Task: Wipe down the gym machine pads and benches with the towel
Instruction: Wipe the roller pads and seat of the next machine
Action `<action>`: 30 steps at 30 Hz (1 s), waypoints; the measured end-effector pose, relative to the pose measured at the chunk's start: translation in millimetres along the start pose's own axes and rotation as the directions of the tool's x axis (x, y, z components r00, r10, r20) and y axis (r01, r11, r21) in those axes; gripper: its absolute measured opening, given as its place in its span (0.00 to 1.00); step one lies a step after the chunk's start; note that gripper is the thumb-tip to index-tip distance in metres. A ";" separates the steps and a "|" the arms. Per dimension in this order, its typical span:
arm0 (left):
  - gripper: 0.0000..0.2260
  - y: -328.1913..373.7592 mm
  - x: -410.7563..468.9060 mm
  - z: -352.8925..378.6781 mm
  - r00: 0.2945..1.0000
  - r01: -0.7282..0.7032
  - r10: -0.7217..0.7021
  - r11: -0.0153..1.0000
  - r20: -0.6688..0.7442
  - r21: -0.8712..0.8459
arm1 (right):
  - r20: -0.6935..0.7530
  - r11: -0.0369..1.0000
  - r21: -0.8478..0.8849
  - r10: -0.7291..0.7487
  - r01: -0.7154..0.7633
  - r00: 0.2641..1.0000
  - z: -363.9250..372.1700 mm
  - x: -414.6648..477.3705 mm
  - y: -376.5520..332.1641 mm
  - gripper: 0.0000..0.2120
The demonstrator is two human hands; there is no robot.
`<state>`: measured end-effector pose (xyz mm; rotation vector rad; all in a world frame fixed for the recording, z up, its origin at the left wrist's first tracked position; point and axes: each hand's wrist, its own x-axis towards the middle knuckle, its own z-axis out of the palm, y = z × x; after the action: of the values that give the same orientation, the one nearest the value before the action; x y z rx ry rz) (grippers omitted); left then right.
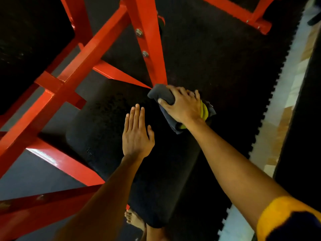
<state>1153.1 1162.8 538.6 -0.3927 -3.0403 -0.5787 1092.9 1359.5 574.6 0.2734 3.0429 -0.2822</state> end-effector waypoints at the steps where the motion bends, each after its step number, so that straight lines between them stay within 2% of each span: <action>1: 0.29 0.5 0.0 0.5 1.000 -0.004 0.004 1.000 -0.005 -0.001 | -0.054 0.999 -0.022 0.023 -0.024 0.998 0.1 -12.6 6.5 0.32; 3: 0.29 -0.1 1.3 1.3 1.000 -0.007 0.007 1.000 -0.015 -0.011 | -0.179 0.998 -0.064 -0.010 -0.001 0.984 4.6 -43.2 12.5 0.30; 6: 0.30 -2.4 0.5 1.8 1.000 -0.016 0.016 1.000 -0.017 -0.013 | -0.210 0.986 -0.056 -0.166 0.158 0.963 16.9 -73.9 0.4 0.27; 9: 0.29 -3.2 1.6 3.0 1.000 -0.015 0.014 1.000 -0.019 -0.013 | -0.049 0.962 -0.028 -0.273 0.272 0.961 14.9 -44.8 -13.7 0.29; 13: 0.29 -2.2 0.8 4.0 1.000 -0.005 0.005 1.000 -0.013 0.026 | 0.215 0.960 0.038 -0.279 0.277 0.936 -2.2 23.4 -25.9 0.32; 17: 0.30 -0.9 -0.8 2.0 1.000 0.011 -0.011 0.999 0.004 0.043 | 0.411 0.983 0.175 -0.130 0.061 0.902 -21.7 59.2 -13.3 0.29; 18: 0.30 0.5 -0.4 0.8 1.000 0.030 -0.030 0.999 -0.001 0.041 | 0.421 0.982 0.185 -0.117 0.041 0.900 -26.8 60.7 -6.0 0.30; 20: 0.30 1.5 -0.3 -0.7 0.999 0.040 -0.040 0.998 0.004 0.042 | 0.344 0.981 0.189 -0.110 0.046 0.932 -29.4 44.4 8.6 0.31; 22: 0.30 1.6 -1.4 -1.1 0.998 0.058 -0.059 0.996 0.015 0.061 | 0.185 0.974 0.146 -0.199 0.174 0.962 -22.8 15.7 15.4 0.34; 24: 0.30 5.1 -0.6 -3.2 0.995 0.099 -0.100 0.992 0.008 0.081 | 0.096 0.964 0.084 -0.261 0.254 0.961 -11.5 8.5 12.4 0.35; 26: 0.30 8.3 -1.1 -4.4 0.991 0.132 -0.133 0.988 -0.004 0.085 | 0.155 0.971 0.124 -0.224 0.206 0.962 -8.2 31.1 -7.0 0.32; 28: 0.30 8.6 -3.6 -4.4 0.983 0.181 -0.178 0.979 -0.033 0.096 | 0.258 0.963 0.261 -0.137 0.068 0.956 -5.3 63.1 -35.6 0.28; 29: 0.30 8.5 -4.5 -4.1 0.976 0.217 -0.212 0.972 -0.056 0.094 | 0.277 0.948 0.316 -0.126 0.034 0.953 -3.1 73.2 -50.4 0.27; 30: 0.30 9.2 -5.0 -3.3 0.961 0.267 -0.259 0.960 -0.092 0.088 | 0.240 0.947 0.313 -0.148 0.068 0.960 1.1 75.7 -64.8 0.27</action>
<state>1160.2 1168.6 544.6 0.0401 -3.0484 -0.4348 1006.7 1309.4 578.2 0.0750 2.7491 -0.7336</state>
